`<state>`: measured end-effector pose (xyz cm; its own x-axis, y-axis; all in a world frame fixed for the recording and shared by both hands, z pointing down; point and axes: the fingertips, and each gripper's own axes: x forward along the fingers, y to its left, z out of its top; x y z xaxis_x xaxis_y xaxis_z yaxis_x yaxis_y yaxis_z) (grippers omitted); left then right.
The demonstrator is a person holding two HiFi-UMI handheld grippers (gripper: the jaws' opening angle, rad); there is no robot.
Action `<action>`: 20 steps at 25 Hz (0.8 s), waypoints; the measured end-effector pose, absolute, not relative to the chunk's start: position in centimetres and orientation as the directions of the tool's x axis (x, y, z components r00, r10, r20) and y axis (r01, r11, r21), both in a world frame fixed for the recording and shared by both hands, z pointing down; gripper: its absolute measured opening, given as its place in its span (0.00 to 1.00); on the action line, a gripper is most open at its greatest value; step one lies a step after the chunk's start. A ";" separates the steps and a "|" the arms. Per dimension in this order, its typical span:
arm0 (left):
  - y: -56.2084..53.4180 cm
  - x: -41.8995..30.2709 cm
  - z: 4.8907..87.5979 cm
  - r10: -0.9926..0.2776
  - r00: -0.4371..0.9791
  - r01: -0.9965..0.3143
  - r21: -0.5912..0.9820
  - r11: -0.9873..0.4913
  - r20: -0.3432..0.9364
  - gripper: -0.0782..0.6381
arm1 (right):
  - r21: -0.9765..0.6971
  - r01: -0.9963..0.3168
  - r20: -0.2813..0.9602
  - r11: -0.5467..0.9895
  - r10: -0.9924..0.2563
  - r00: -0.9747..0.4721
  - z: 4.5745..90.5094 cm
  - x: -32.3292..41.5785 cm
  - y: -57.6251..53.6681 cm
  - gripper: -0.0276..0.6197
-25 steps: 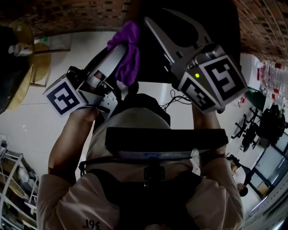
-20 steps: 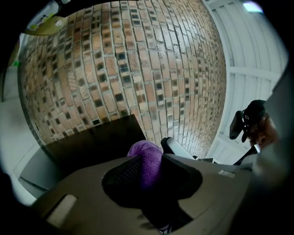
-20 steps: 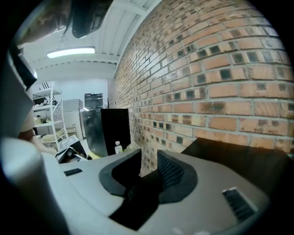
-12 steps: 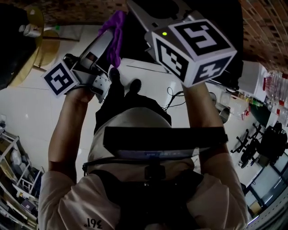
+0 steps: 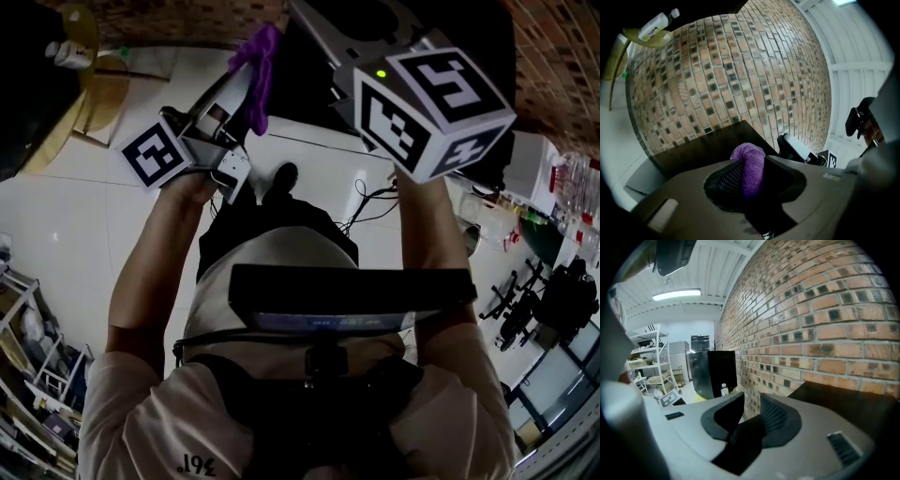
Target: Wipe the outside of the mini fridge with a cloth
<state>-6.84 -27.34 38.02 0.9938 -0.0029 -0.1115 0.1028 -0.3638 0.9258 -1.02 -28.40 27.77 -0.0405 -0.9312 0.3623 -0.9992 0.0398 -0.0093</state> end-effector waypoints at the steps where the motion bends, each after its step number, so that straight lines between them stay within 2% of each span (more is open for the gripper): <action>1: -27.1 -6.7 38.4 0.001 0.994 0.106 0.927 -0.361 -0.113 0.27 | -0.009 -0.999 0.362 0.041 -0.931 -0.041 27.9 -0.9 -28.1 0.20; 9: -26.6 -6.2 41.2 0.023 0.992 0.123 0.923 -0.364 -0.123 0.27 | -0.008 -0.999 0.372 0.038 -0.927 -0.038 28.2 -0.6 -27.5 0.20; 20: -26.6 -6.8 47.0 0.012 1.000 0.023 0.908 -0.419 -0.019 0.27 | -0.009 -1.000 0.366 0.029 -0.930 -0.031 28.1 -0.5 -27.6 0.20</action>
<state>-6.78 -26.57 47.00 0.9997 0.0122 -0.0192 0.0226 -0.4188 0.9078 -0.46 -27.56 28.10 -0.0305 -0.9303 0.3656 -0.9995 0.0292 -0.0093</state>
